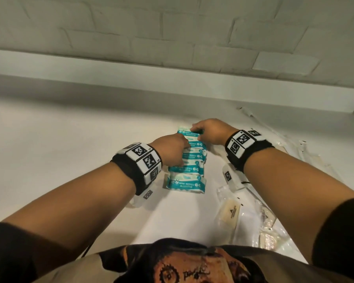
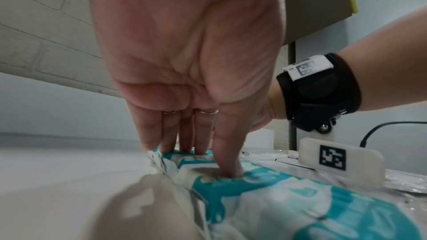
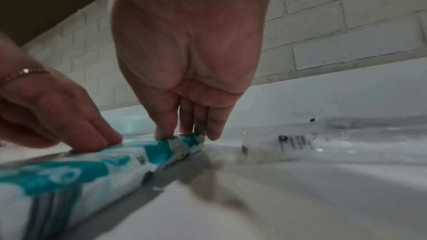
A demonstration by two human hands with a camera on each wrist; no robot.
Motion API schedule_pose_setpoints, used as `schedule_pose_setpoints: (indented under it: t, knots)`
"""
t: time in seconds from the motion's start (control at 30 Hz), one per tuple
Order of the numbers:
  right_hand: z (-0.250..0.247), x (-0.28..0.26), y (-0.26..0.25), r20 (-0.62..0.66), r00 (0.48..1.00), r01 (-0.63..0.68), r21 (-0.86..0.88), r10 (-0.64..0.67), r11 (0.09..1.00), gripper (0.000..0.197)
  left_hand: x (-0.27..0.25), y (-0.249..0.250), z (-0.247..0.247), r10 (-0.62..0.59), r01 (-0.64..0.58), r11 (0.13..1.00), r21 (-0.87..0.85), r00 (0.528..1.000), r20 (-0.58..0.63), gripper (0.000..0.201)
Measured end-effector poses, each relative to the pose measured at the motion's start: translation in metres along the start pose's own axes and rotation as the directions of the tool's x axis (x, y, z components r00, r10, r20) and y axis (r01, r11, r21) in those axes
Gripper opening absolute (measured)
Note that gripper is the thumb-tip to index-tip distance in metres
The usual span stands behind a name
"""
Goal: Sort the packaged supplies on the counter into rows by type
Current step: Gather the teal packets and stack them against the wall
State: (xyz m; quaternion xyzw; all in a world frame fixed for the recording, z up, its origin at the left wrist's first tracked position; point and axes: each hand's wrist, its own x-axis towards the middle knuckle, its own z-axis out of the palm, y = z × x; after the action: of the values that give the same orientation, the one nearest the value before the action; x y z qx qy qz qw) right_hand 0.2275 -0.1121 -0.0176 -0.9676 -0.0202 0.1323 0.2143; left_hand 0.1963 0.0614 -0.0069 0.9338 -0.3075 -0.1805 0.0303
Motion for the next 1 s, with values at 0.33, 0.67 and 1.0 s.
schedule_pose_setpoints:
  t: [0.33,0.67,1.0]
  knots:
    - [-0.001,-0.003,-0.006,0.107,0.991,0.116,-0.344,-0.084,0.932,0.049,-0.012,0.003,-0.002,-0.001,0.001,1.0,-0.024,1.0,0.006,0.065]
    - [0.0,-0.008,-0.012,0.047,0.988,0.152,-0.437,-0.146,0.886,0.032,-0.038,0.027,0.02,0.099,-0.106,0.983,0.151,0.994,0.051,0.095]
    - [-0.027,0.048,-0.006,0.107,0.993,0.087,-0.327,-0.054,0.941,0.042,0.032,0.002,-0.008,0.06,-0.06,0.996,0.064,0.998,0.007,0.098]
